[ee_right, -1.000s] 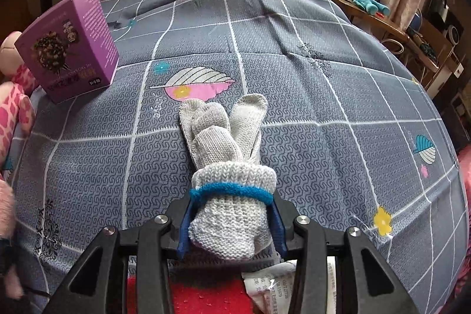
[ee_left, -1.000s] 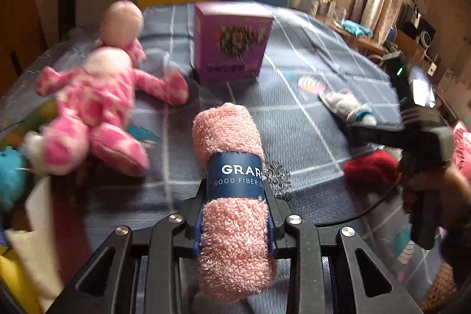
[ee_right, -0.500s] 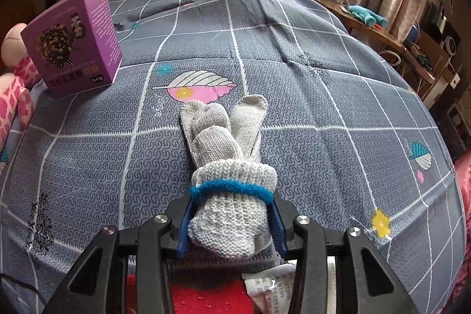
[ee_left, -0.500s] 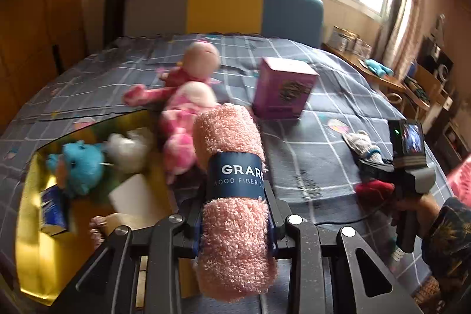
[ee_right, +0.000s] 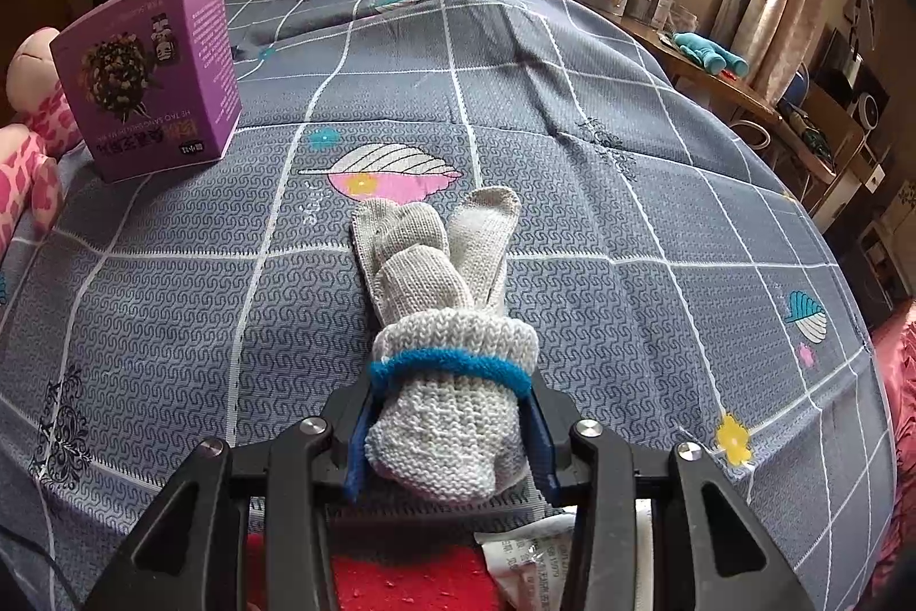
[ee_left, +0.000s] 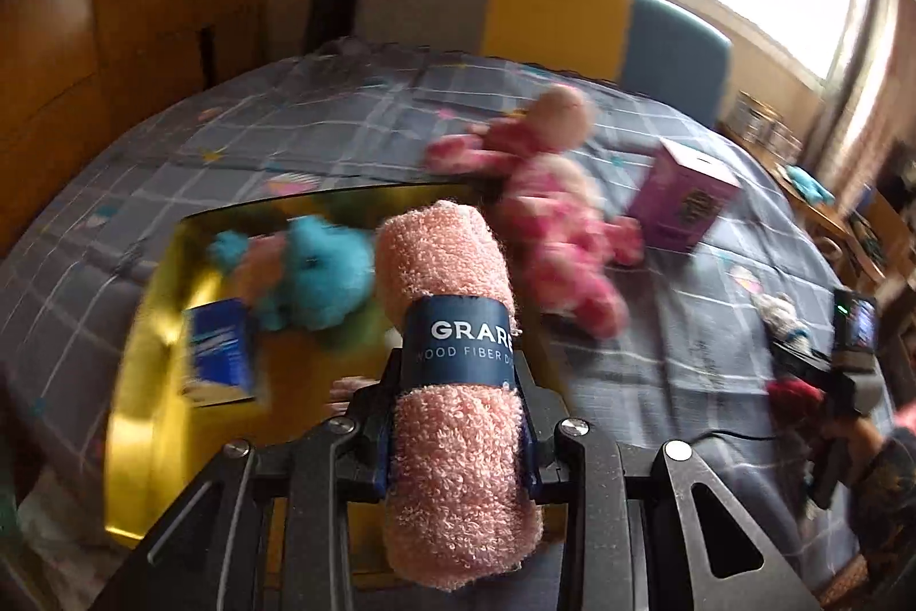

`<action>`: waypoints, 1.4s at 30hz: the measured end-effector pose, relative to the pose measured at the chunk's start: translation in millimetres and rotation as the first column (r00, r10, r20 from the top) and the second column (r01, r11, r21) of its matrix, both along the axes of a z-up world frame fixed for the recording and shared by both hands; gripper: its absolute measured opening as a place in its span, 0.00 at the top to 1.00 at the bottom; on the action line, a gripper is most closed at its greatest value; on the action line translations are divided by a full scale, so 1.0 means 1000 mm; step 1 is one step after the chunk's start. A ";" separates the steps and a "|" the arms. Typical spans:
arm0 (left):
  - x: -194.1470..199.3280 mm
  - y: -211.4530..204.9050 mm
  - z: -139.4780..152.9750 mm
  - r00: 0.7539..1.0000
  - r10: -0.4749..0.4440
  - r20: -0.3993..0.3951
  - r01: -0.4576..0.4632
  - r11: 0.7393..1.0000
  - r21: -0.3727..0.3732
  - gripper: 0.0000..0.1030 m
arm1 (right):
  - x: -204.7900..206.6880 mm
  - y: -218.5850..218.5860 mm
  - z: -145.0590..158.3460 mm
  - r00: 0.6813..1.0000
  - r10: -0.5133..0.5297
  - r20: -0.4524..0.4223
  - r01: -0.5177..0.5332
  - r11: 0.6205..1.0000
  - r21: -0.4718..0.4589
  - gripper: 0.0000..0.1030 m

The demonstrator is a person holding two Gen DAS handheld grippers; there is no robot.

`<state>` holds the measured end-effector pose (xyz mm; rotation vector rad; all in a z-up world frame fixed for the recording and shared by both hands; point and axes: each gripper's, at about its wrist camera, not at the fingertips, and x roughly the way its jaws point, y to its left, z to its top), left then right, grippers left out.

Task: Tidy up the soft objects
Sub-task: 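Carry the pink sock toward the gold tray with left tool while right tool holds the glove, then lower the pink sock into the gold tray and open the left tool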

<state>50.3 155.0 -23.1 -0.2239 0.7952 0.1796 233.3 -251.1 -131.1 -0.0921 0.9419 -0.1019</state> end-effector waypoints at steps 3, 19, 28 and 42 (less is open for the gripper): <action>-0.010 0.036 -0.009 0.996 0.080 -0.030 -0.080 0.997 -0.017 0.68 | 0.000 0.000 0.000 1.000 0.000 0.000 0.000 1.000 0.000 0.59; -0.038 0.103 -0.060 0.972 0.179 -0.152 -0.190 0.980 -0.058 0.68 | 0.000 0.002 -0.001 1.000 0.001 -0.002 -0.001 1.000 -0.008 0.59; -0.030 0.096 -0.083 0.968 0.153 -0.198 -0.167 0.984 -0.057 0.64 | 0.000 0.002 -0.002 1.000 0.000 -0.002 0.000 1.000 -0.010 0.59; -0.037 0.090 -0.055 0.971 0.198 -0.131 -0.195 0.980 0.038 0.53 | -0.001 0.002 -0.001 1.000 0.000 -0.001 0.000 1.000 -0.016 0.59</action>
